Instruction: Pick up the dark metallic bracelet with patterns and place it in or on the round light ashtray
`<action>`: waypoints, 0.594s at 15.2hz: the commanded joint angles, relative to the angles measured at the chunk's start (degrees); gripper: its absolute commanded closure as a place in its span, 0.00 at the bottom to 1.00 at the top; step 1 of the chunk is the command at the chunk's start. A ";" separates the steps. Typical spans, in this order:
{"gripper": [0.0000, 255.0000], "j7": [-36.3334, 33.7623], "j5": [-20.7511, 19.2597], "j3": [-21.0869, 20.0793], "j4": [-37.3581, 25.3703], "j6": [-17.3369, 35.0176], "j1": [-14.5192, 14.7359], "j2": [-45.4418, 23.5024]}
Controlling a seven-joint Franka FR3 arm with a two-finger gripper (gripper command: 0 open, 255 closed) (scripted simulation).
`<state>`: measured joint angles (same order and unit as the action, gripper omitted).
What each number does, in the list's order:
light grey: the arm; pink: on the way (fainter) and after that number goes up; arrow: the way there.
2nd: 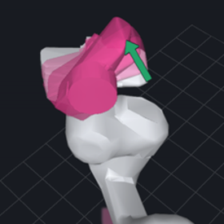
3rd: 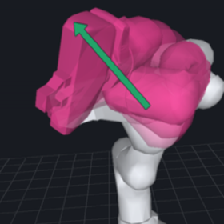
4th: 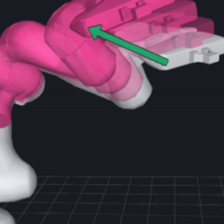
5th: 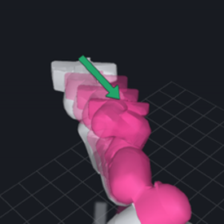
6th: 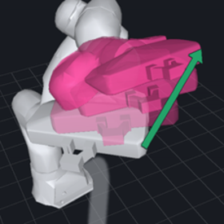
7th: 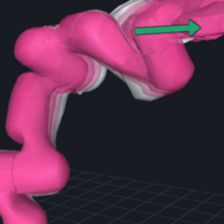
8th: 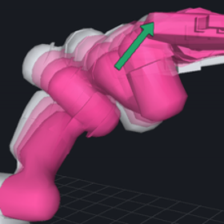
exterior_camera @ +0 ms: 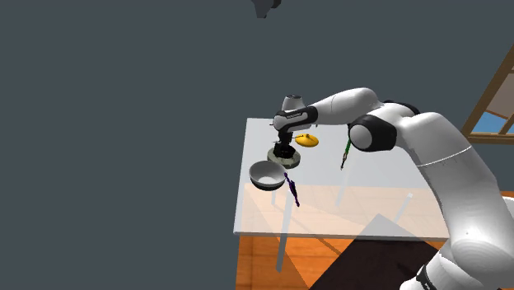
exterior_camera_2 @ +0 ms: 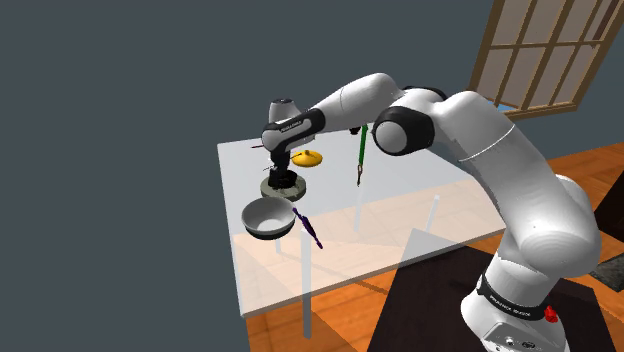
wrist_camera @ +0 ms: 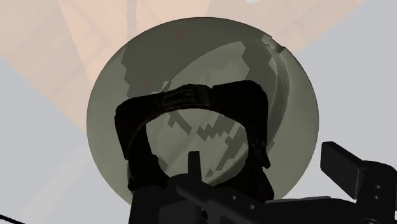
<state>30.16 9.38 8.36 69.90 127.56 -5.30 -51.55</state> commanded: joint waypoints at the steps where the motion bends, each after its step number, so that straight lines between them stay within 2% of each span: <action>1: 0.00 -0.15 -0.24 0.25 1.28 -1.48 0.30 2.78; 9: 0.00 -0.19 -0.35 0.35 1.57 -2.24 0.37 3.83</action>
<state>29.97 9.03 8.71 71.46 125.33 -4.93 -47.73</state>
